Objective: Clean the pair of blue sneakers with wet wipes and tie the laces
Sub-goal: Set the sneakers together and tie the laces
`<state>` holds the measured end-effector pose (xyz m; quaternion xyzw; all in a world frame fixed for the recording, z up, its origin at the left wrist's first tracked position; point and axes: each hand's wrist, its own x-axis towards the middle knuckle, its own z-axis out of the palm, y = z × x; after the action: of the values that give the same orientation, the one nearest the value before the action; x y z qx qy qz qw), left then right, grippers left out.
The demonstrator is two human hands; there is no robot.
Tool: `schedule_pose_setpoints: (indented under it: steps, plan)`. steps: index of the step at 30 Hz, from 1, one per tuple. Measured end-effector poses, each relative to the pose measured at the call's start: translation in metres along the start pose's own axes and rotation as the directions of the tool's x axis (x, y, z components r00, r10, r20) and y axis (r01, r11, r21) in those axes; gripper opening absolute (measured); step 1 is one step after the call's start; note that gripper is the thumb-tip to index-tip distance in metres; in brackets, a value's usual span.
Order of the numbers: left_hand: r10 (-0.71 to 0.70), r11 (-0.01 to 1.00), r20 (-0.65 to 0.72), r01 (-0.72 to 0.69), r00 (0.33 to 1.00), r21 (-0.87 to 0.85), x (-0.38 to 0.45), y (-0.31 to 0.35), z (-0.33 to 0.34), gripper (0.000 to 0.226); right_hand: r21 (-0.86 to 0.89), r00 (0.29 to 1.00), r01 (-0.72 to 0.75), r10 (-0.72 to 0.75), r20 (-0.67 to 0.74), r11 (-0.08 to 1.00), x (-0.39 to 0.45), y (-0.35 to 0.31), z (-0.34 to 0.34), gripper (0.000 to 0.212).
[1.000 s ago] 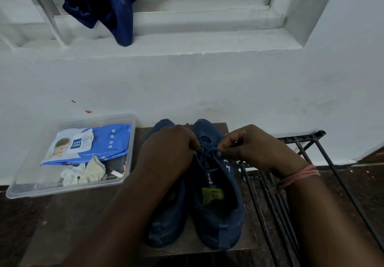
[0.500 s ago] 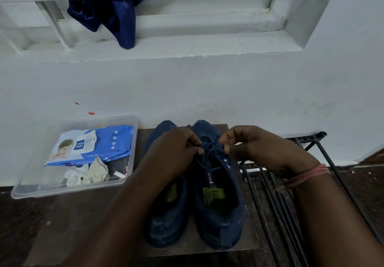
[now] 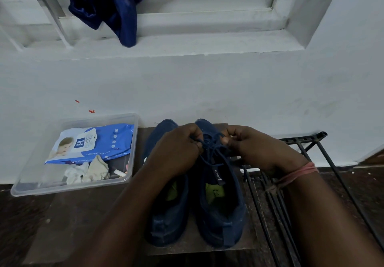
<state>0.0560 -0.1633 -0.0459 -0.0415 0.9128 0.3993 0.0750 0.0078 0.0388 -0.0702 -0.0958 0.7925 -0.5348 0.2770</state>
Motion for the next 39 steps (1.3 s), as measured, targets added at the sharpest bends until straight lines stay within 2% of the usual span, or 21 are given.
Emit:
schedule_pose_setpoints:
  steps: [2, 6, 9, 12, 15, 20, 22, 24, 27, 30, 33, 37, 39]
  plan:
    - [-0.049, 0.997, 0.015, 0.05, 0.999, -0.056, -0.001, 0.002, 0.001, 0.018, 0.026, 1.0, -0.014, 0.014, 0.004, 1.0, 0.0, 0.001, 0.001, 0.02]
    - [-0.061, 0.995, 0.0, 0.061, 0.998, -0.084, -0.002, 0.002, 0.004, 0.013, 0.063, 0.999, -0.022, 0.023, -0.025, 0.998, -0.002, -0.002, 0.0, 0.017]
    - [-0.027, 0.997, 0.025, 0.025, 0.999, 0.072, -0.002, 0.001, -0.002, 0.011, 0.077, 0.999, -0.021, 0.025, -0.044, 0.997, -0.007, -0.005, -0.008, 0.004]
    - [-0.02, 0.979, -0.036, 0.027, 0.999, 0.202, -0.007, -0.001, -0.008, 0.017, 0.095, 0.998, -0.066, 0.068, -0.013, 0.993, -0.012, -0.003, -0.015, 0.018]
    - [-0.007, 0.955, -0.054, 0.022, 0.999, 0.296, -0.011, 0.0, -0.012, 0.014, -0.005, 0.995, -0.046, 0.046, 0.085, 0.999, -0.014, -0.003, -0.016, 0.013]
    - [-0.019, 0.98, -0.043, 0.027, 0.999, 0.199, -0.01, -0.004, -0.013, 0.022, -0.054, 0.995, 0.023, -0.018, 0.099, 0.998, -0.013, -0.008, -0.013, 0.015]
    - [-0.009, 0.994, -0.036, 0.013, 0.999, 0.106, -0.009, -0.005, -0.011, 0.011, -0.041, 0.997, 0.035, -0.032, 0.077, 0.999, -0.013, -0.008, -0.012, 0.011]
    - [0.014, 0.999, -0.025, -0.013, 1.0, 0.047, -0.01, -0.004, -0.009, 0.013, -0.048, 0.998, 0.036, -0.033, 0.061, 0.998, -0.013, -0.008, -0.011, 0.009]
    - [0.036, 0.997, -0.029, -0.033, 0.999, 0.075, -0.009, -0.004, -0.006, 0.015, -0.072, 0.997, 0.032, -0.027, 0.067, 0.997, -0.013, -0.008, -0.008, 0.007]
    - [0.024, 0.998, -0.047, -0.021, 0.999, 0.052, -0.008, -0.001, -0.003, 0.013, 0.016, 0.995, -0.025, 0.024, 0.099, 1.0, -0.017, -0.009, -0.008, 0.01]
    - [-0.056, 0.989, -0.024, 0.052, 0.998, -0.138, -0.006, 0.0, -0.006, 0.02, 0.185, 0.992, -0.089, 0.071, 0.1, 0.979, -0.02, -0.011, -0.01, 0.015]
    - [-0.035, 0.995, 0.011, 0.036, 0.999, -0.091, -0.009, 0.001, -0.011, 0.007, 0.156, 0.992, -0.057, 0.038, 0.121, 0.986, -0.021, -0.007, -0.012, 0.009]
    - [-0.047, 0.998, 0.067, 0.05, 0.997, -0.047, -0.011, -0.001, -0.012, 0.023, 0.171, 0.989, -0.065, 0.04, 0.145, 0.983, -0.021, -0.005, -0.015, 0.011]
